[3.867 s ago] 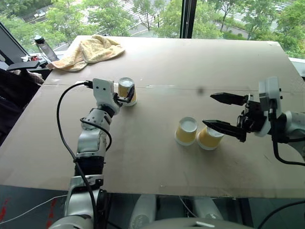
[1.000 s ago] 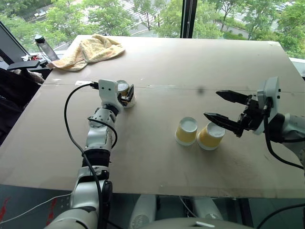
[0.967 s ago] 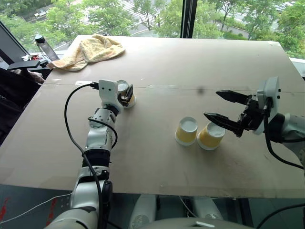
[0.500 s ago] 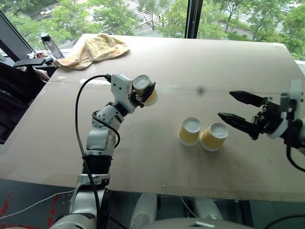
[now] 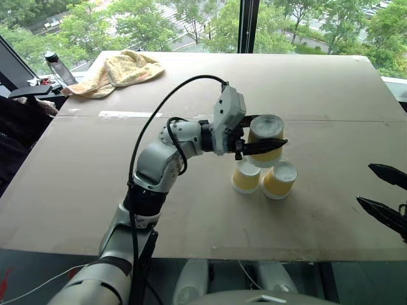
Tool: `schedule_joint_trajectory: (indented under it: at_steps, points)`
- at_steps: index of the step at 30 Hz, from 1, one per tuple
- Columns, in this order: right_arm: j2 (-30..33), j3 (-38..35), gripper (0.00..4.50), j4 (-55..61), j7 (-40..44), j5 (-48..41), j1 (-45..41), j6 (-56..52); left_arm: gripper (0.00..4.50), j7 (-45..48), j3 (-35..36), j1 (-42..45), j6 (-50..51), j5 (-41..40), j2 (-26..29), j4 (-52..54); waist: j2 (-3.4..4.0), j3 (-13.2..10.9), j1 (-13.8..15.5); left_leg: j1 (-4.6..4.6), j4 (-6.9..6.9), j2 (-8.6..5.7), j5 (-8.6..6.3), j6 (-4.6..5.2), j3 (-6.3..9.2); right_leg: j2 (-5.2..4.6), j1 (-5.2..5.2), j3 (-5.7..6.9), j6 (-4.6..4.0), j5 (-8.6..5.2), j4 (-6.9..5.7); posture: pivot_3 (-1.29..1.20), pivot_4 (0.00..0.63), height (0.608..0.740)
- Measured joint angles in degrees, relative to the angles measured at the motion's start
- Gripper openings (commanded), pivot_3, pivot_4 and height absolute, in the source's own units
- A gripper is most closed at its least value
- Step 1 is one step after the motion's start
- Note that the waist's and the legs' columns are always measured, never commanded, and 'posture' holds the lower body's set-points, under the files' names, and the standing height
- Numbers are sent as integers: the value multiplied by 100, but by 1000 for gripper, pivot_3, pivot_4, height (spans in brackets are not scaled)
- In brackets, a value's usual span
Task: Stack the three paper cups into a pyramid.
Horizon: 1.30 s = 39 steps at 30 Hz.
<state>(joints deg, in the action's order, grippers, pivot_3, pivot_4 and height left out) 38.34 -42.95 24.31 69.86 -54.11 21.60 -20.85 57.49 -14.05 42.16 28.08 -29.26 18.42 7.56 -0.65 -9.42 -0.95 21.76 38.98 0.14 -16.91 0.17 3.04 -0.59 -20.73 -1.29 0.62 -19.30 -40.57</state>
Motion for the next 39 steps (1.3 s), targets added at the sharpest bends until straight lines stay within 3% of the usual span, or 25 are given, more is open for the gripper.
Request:
schedule_joint_trajectory:
  at_steps: [16, 17, 21, 28, 39]
  points:
    - [-323, -18, 4500, 456, -287, -294, 211, 111, 2291, 257, -401, -155, -841, 693, -322, -677, 1, 0, 40, 9, 2, 0, 6, -10, 5, -2, 5, 4, 1, 0, 20, 0, 150, 740]
    - [-331, -3, 4500, 467, -296, -294, 208, 117, 3091, 250, -399, -160, -876, 705, -330, -689, 1, 0, 41, 8, 2, 0, 5, -9, 6, -2, 6, 4, 1, 0, 20, 0, 150, 740]
    - [-337, 37, 4500, 503, -337, -294, 183, 122, 4456, 270, -397, -259, -919, 735, -366, -751, 2, 0, 39, 9, 2, 0, 2, -4, 8, -2, 7, 6, 1, 0, 22, 0, 150, 740]
    - [-311, 130, 4500, 501, -351, -315, 97, 117, 4456, 133, 26, -271, -924, 513, -516, -771, 2, 0, 43, 12, 1, 0, 3, -5, 12, -2, 7, 11, 1, 1, 26, 0, 150, 740]
    - [-257, 272, 4500, 379, -348, -310, -79, 110, 4456, 581, 219, -682, 127, -257, 345, 295, 5, 0, 59, 13, -5, 1, 9, -17, 26, -4, 18, 23, 3, 2, 46, 0, 150, 740]
